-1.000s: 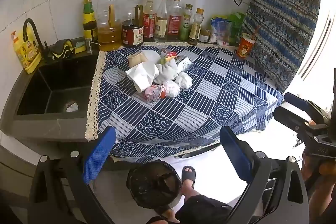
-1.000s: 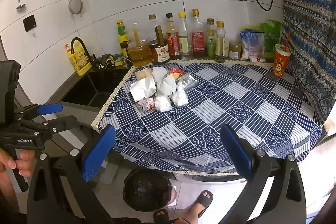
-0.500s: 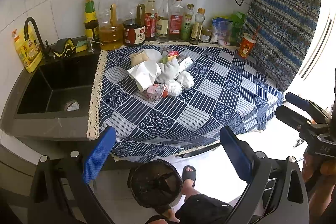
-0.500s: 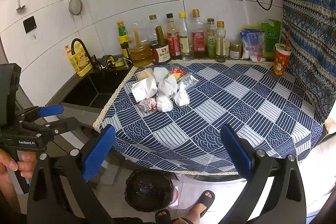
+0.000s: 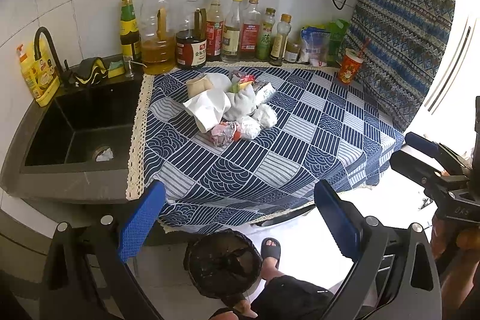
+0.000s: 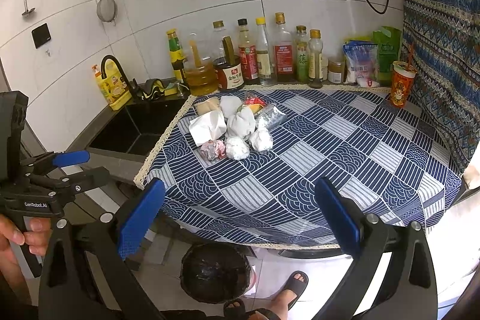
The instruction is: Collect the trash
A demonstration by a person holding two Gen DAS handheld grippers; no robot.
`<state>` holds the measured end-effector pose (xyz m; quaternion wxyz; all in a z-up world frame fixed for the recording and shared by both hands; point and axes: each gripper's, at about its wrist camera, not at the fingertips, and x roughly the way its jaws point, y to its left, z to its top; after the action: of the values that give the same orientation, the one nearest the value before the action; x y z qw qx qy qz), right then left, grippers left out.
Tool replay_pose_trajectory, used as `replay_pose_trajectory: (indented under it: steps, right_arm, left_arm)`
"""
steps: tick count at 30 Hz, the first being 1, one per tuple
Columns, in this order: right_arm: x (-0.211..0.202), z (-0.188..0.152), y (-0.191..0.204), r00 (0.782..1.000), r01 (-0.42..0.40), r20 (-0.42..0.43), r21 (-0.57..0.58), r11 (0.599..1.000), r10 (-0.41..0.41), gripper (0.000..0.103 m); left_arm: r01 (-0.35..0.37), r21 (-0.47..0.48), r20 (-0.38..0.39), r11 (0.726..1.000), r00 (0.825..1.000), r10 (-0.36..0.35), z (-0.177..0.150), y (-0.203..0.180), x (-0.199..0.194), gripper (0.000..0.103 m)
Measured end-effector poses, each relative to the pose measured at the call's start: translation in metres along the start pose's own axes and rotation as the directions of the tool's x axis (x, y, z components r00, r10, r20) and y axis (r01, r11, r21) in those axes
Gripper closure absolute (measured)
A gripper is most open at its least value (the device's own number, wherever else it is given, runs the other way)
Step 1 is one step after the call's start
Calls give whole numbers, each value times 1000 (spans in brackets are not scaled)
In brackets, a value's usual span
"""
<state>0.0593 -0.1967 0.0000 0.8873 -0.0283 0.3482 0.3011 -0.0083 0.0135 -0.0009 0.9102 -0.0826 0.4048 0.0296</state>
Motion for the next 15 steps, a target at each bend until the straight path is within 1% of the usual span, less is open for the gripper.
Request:
replay_pose_trajectory:
  steps: [6, 15]
  right_arm:
    - [-3, 1, 5, 1000, 16, 7, -2, 1000, -16, 4]
    - [-4, 0, 7, 1000, 24, 3, 11, 1000, -24, 4]
  left_arm:
    - [14, 0, 13, 1000, 1000, -14, 0, 2, -2, 7]
    - [32, 3, 0, 999, 999, -32, 0, 6, 4, 7]
